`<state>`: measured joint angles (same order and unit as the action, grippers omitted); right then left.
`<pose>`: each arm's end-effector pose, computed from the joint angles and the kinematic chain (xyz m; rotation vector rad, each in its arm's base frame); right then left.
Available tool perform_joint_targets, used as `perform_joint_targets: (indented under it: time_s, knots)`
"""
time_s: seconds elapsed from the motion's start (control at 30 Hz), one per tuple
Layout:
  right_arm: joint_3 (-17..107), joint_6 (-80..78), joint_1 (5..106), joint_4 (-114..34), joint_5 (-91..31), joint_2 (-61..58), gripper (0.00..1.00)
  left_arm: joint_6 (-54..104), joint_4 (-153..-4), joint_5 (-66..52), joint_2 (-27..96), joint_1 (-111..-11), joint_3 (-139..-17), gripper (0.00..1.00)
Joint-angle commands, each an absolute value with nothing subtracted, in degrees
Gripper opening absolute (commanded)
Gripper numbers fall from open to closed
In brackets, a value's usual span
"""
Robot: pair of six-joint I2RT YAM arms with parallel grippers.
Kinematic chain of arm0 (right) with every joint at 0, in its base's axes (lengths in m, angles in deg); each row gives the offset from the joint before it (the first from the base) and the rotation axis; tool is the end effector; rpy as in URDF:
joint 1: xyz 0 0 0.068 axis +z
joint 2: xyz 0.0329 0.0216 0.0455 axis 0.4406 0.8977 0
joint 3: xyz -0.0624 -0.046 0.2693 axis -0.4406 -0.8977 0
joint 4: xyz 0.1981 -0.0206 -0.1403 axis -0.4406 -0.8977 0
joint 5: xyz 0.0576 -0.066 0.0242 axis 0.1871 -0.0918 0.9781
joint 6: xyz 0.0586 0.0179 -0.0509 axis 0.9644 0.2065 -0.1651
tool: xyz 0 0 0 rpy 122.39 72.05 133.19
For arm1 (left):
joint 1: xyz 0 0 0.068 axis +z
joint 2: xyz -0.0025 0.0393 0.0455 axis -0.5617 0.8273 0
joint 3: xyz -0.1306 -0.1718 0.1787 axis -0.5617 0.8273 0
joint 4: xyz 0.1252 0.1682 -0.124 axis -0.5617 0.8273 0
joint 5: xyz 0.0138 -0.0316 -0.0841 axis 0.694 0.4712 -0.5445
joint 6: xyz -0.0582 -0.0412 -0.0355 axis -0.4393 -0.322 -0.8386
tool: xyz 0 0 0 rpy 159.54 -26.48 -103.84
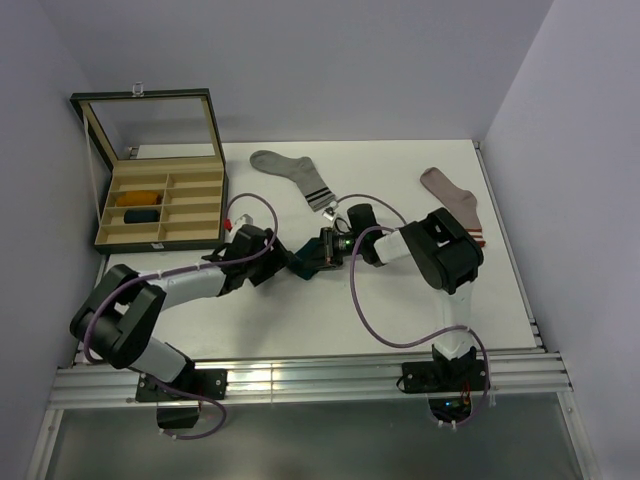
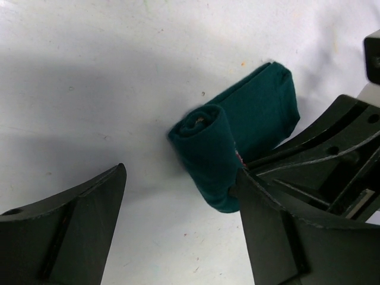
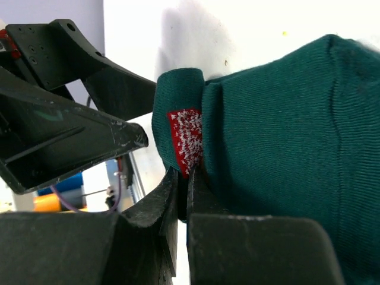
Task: Roll the socks
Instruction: Roll the sock at the center of the board.
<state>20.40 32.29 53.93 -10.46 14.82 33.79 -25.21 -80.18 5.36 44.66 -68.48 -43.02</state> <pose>0.3137 0.2268 0.1096 -0.3321 2.3864 1.6210 0.2476 -0.1627 0.1550 -0.6274 2.3853 -0.7105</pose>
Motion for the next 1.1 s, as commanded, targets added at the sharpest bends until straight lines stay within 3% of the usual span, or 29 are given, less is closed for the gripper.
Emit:
perform_joint_targets:
  time_s: [0.0,0.57,0.73,0.9,1.07]
  knots:
    - [20.75,33.68,53.48,-13.63,15.65,36.57,0.0,-27.64,-83.01,5.96,45.61,-68.36,-42.7,0.8]
    - [18.82,37.2,53.21,-9.68,14.78,39.12,0.02,-30.18,-81.34,5.96,52.11,-68.37,-44.54,0.6]
    - [17.85,34.4,53.21,-11.43,12.76,36.59,0.04,-29.92,-79.32,6.13,53.43,-68.63,-46.04,0.42]
    - [17.41,27.1,54.35,-19.05,6.27,29.03,0.21,-27.82,-76.24,6.92,53.78,-69.24,-48.76,0.22]
    - [15.57,17.87,57.77,-23.39,-8.14,17.87,0.42,-23.86,-68.78,8.77,54.92,-70.21,-52.54,0.12]
